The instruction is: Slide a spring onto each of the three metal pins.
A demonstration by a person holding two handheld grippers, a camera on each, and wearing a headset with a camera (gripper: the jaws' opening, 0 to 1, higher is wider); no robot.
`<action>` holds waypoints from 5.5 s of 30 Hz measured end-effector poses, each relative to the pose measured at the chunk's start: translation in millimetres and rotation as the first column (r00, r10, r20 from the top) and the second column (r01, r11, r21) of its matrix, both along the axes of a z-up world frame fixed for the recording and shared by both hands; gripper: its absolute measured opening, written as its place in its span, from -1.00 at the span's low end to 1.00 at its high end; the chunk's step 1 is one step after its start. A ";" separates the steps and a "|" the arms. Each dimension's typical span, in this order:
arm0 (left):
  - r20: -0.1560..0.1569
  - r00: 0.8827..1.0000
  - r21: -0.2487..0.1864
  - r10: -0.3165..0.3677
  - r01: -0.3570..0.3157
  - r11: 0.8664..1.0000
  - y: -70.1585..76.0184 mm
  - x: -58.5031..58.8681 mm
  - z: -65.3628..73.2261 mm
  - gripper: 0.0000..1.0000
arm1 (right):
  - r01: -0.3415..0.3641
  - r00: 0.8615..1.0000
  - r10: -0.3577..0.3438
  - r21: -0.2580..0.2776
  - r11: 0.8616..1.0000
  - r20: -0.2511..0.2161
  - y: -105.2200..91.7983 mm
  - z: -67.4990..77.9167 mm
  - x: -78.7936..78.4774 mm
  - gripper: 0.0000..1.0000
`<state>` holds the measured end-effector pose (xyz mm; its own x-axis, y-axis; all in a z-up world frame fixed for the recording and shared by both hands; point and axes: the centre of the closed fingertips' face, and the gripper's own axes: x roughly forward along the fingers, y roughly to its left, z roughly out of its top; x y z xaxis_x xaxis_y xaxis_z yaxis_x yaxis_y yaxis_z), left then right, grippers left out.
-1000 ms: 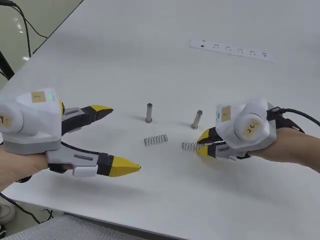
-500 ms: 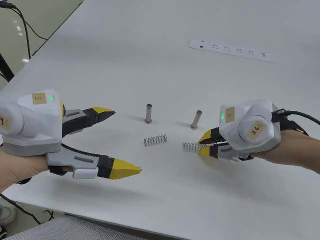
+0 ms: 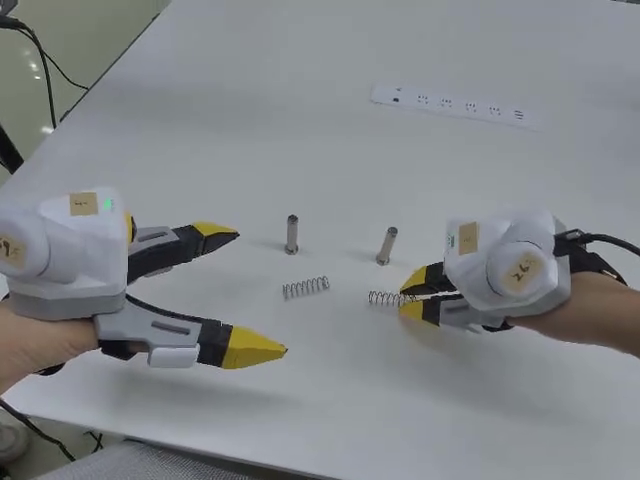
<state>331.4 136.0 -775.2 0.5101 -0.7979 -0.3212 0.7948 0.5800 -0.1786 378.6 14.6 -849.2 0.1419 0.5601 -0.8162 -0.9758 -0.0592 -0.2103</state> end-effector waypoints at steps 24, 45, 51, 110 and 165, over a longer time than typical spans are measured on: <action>0.005 0.993 0.014 -0.120 0.120 0.993 -31.0 8.2 0.9 0.50 | 0.024 0.999 -0.026 0.074 0.997 0.024 -1.4 34.6 -11.4 -0.85; 0.035 0.970 0.027 -0.239 0.238 0.971 -71.0 16.9 2.0 -0.01 | 0.067 0.998 -0.068 0.098 0.993 0.003 3.5 48.3 -24.4 -0.85; 0.048 0.963 0.030 -0.266 0.265 0.964 -81.5 16.7 1.1 -0.12 | 0.070 0.998 -0.070 0.097 0.993 -0.001 5.0 49.5 -27.9 -0.85; 0.053 0.912 0.009 -0.406 0.406 0.914 -108.3 6.7 4.3 -0.95 | 0.037 0.999 -0.034 0.148 0.988 -0.022 19.6 69.2 -47.0 -0.85; 0.018 0.885 0.026 -0.466 0.466 0.885 -115.4 -6.3 -9.9 -0.95 | -0.045 0.999 0.044 0.124 0.991 0.006 9.9 77.3 -57.0 -0.86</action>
